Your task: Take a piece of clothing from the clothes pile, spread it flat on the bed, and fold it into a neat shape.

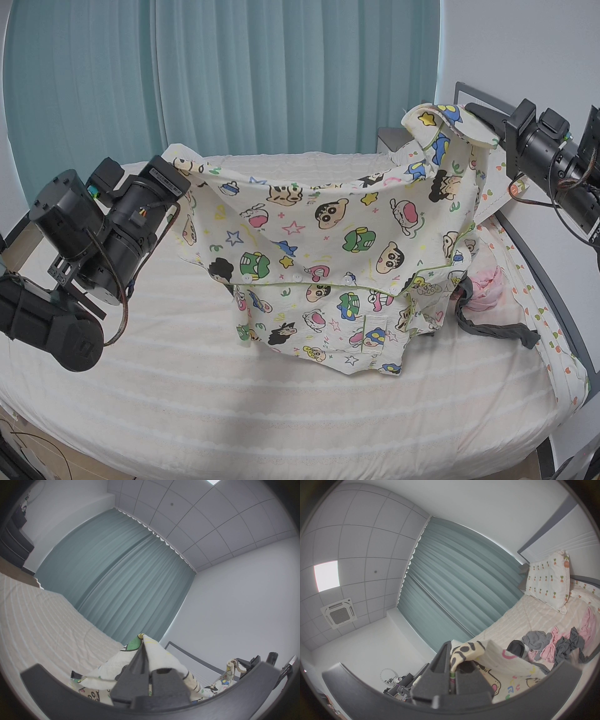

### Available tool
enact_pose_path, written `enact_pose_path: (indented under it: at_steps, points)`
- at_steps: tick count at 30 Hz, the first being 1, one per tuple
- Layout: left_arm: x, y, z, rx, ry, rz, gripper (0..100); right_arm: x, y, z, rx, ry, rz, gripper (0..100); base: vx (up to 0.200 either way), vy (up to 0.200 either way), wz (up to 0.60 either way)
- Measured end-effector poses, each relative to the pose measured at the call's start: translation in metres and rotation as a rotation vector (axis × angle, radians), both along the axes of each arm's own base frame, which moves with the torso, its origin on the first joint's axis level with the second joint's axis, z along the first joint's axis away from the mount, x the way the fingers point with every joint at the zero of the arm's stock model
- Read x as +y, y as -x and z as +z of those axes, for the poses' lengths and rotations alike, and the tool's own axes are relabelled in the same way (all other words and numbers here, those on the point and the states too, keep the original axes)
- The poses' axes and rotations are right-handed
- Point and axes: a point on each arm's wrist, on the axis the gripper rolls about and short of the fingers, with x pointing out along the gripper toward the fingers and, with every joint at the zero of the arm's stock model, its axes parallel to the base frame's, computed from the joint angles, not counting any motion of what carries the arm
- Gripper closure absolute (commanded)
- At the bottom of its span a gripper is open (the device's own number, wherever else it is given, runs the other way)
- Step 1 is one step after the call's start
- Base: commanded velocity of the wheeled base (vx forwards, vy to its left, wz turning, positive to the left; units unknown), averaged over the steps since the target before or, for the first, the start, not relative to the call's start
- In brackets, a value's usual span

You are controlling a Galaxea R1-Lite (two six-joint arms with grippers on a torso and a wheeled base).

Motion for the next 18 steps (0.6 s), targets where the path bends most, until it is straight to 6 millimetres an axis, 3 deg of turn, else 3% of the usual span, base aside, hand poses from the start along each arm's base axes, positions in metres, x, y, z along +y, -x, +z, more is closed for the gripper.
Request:
enact_pose_path:
  at_steps: [5,16,18]
  points:
    - [0.002,0.006,-0.003,0.019,-0.001,0.031,100,0.000,0.010,0.002,-0.007,-0.002,0.013,100,0.000,0.000,0.00]
    - [-0.002,0.030,-0.050,0.193,-0.077,-0.005,100,0.006,0.022,-0.031,0.107,0.022,0.047,100,0.000,0.000,0.00]
    - [-0.004,0.033,-0.052,0.202,-0.081,-0.011,100,0.006,0.024,-0.035,0.120,0.025,0.050,100,-0.200,0.000,0.00]
